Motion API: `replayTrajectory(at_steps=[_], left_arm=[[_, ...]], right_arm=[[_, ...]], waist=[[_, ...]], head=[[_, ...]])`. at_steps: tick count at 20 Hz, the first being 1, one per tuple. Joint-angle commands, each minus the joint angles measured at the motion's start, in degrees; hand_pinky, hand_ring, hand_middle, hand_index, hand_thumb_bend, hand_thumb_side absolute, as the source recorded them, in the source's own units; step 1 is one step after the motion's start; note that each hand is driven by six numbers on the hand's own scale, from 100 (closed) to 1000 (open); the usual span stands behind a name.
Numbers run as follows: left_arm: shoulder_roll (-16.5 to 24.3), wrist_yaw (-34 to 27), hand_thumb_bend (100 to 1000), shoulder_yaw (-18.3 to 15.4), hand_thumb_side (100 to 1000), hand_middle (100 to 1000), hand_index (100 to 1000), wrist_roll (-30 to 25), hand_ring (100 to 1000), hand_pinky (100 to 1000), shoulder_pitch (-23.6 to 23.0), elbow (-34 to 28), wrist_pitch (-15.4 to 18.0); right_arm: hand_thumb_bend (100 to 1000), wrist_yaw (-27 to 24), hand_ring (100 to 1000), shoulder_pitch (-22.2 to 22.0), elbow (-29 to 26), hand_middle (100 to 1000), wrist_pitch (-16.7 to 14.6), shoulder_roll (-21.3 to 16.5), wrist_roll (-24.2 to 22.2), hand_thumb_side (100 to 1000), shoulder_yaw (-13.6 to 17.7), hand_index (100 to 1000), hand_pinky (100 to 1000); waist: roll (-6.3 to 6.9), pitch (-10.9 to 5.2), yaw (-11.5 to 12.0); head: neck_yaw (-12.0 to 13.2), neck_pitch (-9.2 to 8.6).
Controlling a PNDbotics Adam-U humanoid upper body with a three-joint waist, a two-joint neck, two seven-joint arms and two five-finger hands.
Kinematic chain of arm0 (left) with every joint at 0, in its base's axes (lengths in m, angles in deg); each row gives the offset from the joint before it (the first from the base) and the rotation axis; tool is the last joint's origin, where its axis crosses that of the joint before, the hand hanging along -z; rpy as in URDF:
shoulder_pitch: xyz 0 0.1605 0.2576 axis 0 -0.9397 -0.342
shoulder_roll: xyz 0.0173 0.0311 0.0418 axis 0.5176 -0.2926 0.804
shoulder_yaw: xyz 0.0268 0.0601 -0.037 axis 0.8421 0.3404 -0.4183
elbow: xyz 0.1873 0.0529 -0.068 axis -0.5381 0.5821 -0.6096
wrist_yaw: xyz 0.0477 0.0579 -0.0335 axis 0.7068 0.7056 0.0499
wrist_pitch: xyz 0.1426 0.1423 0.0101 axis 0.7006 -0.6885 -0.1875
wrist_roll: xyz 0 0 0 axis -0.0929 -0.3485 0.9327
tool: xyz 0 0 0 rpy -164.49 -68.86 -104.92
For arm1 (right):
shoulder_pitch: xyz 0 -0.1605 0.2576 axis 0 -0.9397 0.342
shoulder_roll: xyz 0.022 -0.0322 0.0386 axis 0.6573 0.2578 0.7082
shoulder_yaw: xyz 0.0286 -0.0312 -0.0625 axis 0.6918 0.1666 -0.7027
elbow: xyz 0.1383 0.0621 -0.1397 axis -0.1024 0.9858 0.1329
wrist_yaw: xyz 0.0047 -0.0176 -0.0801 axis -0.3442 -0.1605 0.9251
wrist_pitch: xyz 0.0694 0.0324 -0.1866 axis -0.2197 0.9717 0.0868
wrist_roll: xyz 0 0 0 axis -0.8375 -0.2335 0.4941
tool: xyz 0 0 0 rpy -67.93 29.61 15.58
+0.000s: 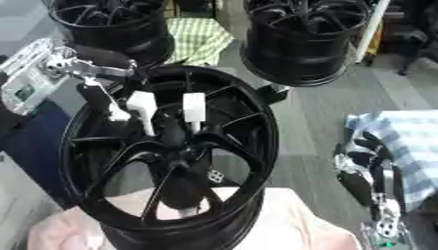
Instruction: Pull the pin out of the wheel hub.
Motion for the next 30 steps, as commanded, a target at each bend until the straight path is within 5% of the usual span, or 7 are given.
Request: replayTrajectory(at_steps=[1, 10, 19, 26, 30], left_arm=[[1.12, -1.14, 195, -1.58, 353, 547, 688, -0.12, 540, 666, 1.73, -0.99, -0.43], [4.69, -5.92, 194, -4.15, 365, 543, 687, -1.69, 538, 669, 3.21, -4.26, -2.07], [15.42, -8.45, 191, -12.28, 384, 535, 685, 4.01, 534, 677, 0.3, -10.71, -4.95], [24.09, -6.44, 228, -20.72, 374, 545, 693, 11.01, 541, 674, -12.02, -10.37, -9.43], [23.23, -4.69, 262, -24.25, 352, 553, 704, 12.56, 549, 670, -21.0, -6.11, -11.47]], right_arm=[[253, -0.13, 663, 0.47, -0.46, 741, -0.19, -0.91, 0.02, 301, 0.05, 879, 726], [252, -0.23, 663, 0.37, -0.27, 741, -0.18, -1.05, 0.15, 300, 0.21, 880, 726], [251, -0.25, 663, 0.16, -0.13, 741, -0.19, -1.4, 0.56, 301, 0.62, 880, 726], [250, -0.19, 663, 0.1, -0.13, 741, -0.16, -1.5, 0.92, 301, 1.06, 880, 726], [249, -0.3, 663, 0.11, -0.21, 741, -0.15, -1.38, 1.09, 301, 1.2, 879, 726]], waist=[[0.05, -0.54, -0.02], [0.14, -0.65, 0.15], [0.46, -0.67, 0.91], [0.46, -0.59, 1.52], [0.24, -0.37, 1.54]], head=[[0.13, 0.32], [-0.06, 0.32], [-0.85, 0.32], [-1.64, 0.22], [-1.92, -0.02]])
